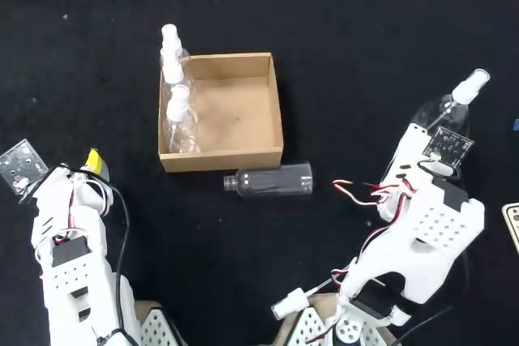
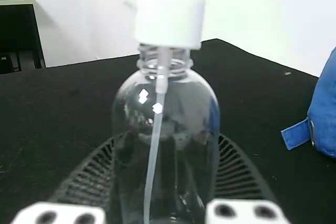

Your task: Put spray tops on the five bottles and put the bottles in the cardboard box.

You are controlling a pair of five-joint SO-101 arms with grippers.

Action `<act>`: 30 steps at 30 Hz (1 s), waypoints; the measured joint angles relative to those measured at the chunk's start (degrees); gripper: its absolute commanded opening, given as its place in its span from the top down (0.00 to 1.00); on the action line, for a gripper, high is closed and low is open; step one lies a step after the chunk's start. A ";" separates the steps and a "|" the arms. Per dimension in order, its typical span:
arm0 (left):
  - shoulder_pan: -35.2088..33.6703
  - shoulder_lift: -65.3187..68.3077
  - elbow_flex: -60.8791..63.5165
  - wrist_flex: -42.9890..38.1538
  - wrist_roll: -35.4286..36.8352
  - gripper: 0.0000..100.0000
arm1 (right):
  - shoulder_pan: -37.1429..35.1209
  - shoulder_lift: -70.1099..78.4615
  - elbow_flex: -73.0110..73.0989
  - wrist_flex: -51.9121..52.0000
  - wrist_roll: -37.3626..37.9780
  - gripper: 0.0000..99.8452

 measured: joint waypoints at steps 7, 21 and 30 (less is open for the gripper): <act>0.00 0.00 0.00 0.00 0.00 0.81 | 0.00 0.09 2.90 -8.70 1.32 0.80; 0.00 0.00 0.00 0.00 0.00 0.81 | 0.00 0.09 4.84 -9.93 5.10 0.76; 0.00 0.00 0.00 0.00 0.00 0.81 | 0.00 0.09 4.84 -10.20 5.63 0.76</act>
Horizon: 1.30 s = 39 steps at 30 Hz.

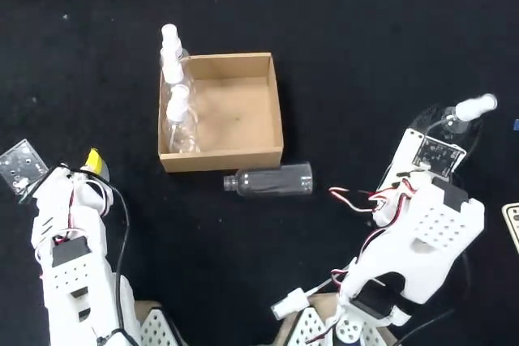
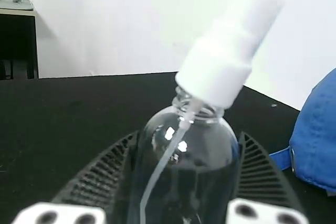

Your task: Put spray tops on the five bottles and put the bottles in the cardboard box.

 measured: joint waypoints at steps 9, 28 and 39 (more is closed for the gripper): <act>0.00 0.00 0.00 0.00 0.00 0.81 | 0.00 0.00 0.00 0.00 2.02 0.71; 0.00 0.00 0.00 0.00 0.00 0.81 | 0.00 -9.49 8.97 2.02 3.52 0.66; 0.00 0.00 0.00 0.00 0.00 0.81 | -0.18 -24.62 10.37 25.49 3.52 0.66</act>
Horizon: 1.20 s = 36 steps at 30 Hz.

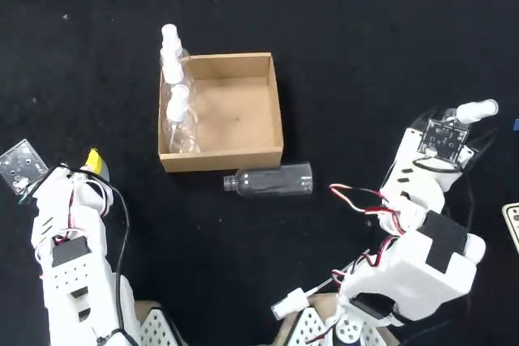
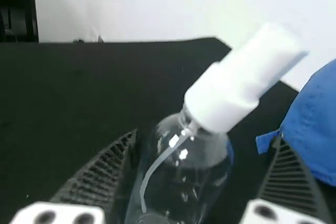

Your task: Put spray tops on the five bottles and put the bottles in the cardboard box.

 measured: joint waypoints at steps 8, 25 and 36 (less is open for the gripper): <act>0.00 0.00 0.00 0.00 0.00 0.81 | 0.00 3.16 -4.84 0.26 0.00 0.66; 0.00 0.00 0.00 0.00 0.00 0.81 | 0.88 9.41 -7.38 -7.21 0.00 0.70; 0.00 0.00 0.00 0.00 0.00 0.81 | 0.88 9.41 -5.71 -7.91 0.00 0.77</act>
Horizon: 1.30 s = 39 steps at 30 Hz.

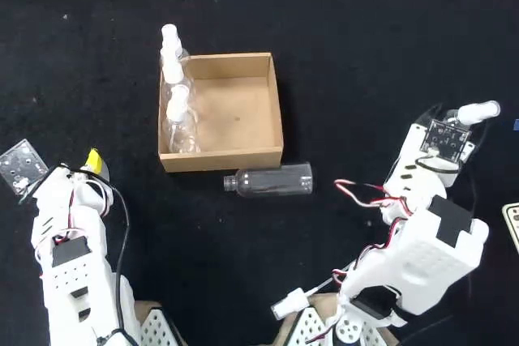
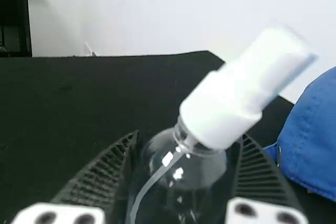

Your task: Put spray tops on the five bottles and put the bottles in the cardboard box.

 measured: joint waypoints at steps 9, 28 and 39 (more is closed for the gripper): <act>0.00 0.00 0.00 0.00 0.00 0.81 | 0.00 0.00 1.85 -0.18 0.00 0.77; 0.00 0.00 0.00 0.00 0.00 0.81 | 0.00 0.00 2.02 -0.35 0.00 0.98; 0.00 0.00 0.00 0.00 0.00 0.81 | -1.93 -4.13 9.05 -10.37 0.00 0.98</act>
